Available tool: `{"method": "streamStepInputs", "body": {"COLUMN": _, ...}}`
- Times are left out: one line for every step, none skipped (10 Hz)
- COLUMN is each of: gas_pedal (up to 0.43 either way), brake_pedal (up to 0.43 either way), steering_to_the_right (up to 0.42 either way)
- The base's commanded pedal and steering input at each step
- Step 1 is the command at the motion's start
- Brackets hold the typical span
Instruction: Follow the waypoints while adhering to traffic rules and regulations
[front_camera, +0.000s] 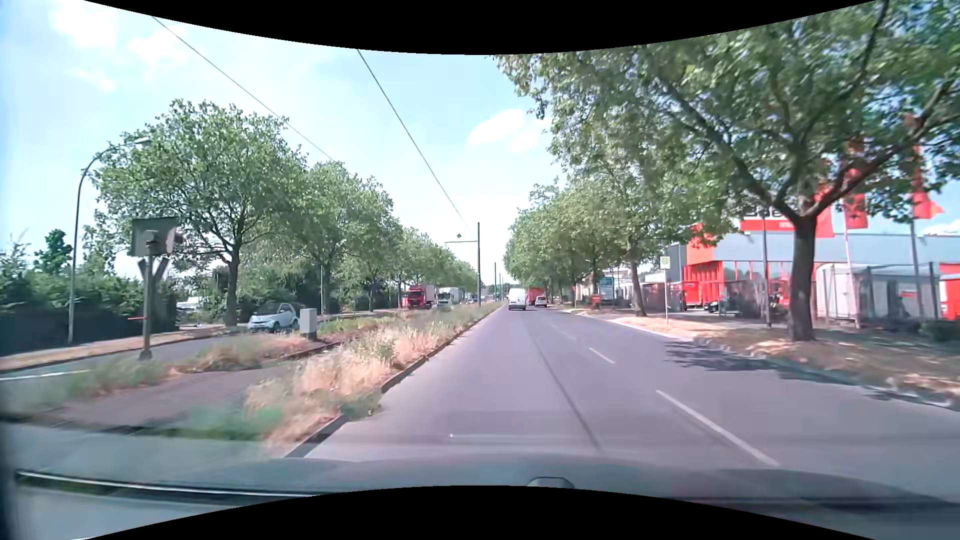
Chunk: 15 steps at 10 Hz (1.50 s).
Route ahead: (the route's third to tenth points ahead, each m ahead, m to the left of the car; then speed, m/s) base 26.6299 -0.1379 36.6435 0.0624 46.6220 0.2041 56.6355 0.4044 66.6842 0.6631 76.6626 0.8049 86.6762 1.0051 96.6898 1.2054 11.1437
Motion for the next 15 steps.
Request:
{"method": "streamStepInputs", "body": {"gas_pedal": 0.039, "brake_pedal": 0.0, "steering_to_the_right": -0.005}}
{"method": "streamStepInputs", "body": {"gas_pedal": 0.039, "brake_pedal": 0.0, "steering_to_the_right": -0.005}}
{"method": "streamStepInputs", "body": {"gas_pedal": 0.039, "brake_pedal": 0.0, "steering_to_the_right": -0.005}}
{"method": "streamStepInputs", "body": {"gas_pedal": 0.039, "brake_pedal": 0.0, "steering_to_the_right": -0.005}}
{"method": "streamStepInputs", "body": {"gas_pedal": 0.039, "brake_pedal": 0.0, "steering_to_the_right": -0.004}}
{"method": "streamStepInputs", "body": {"gas_pedal": 0.039, "brake_pedal": 0.0, "steering_to_the_right": -0.003}}
{"method": "streamStepInputs", "body": {"gas_pedal": 0.039, "brake_pedal": 0.0, "steering_to_the_right": -0.003}}
{"method": "streamStepInputs", "body": {"gas_pedal": 0.039, "brake_pedal": 0.0, "steering_to_the_right": -0.003}}
{"method": "streamStepInputs", "body": {"gas_pedal": 0.039, "brake_pedal": 0.0, "steering_to_the_right": -0.003}}
{"method": "streamStepInputs", "body": {"gas_pedal": 0.039, "brake_pedal": 0.0, "steering_to_the_right": -0.004}}
{"method": "streamStepInputs", "body": {"gas_pedal": 0.039, "brake_pedal": 0.0, "steering_to_the_right": -0.004}}
{"method": "streamStepInputs", "body": {"gas_pedal": 0.039, "brake_pedal": 0.0, "steering_to_the_right": -0.005}}
{"method": "streamStepInputs", "body": {"gas_pedal": 0.039, "brake_pedal": 0.0, "steering_to_the_right": -0.004}}
{"method": "streamStepInputs", "body": {"gas_pedal": 0.039, "brake_pedal": 0.0, "steering_to_the_right": -0.004}}
{"method": "streamStepInputs", "body": {"gas_pedal": 0.039, "brake_pedal": 0.0, "steering_to_the_right": -0.004}}
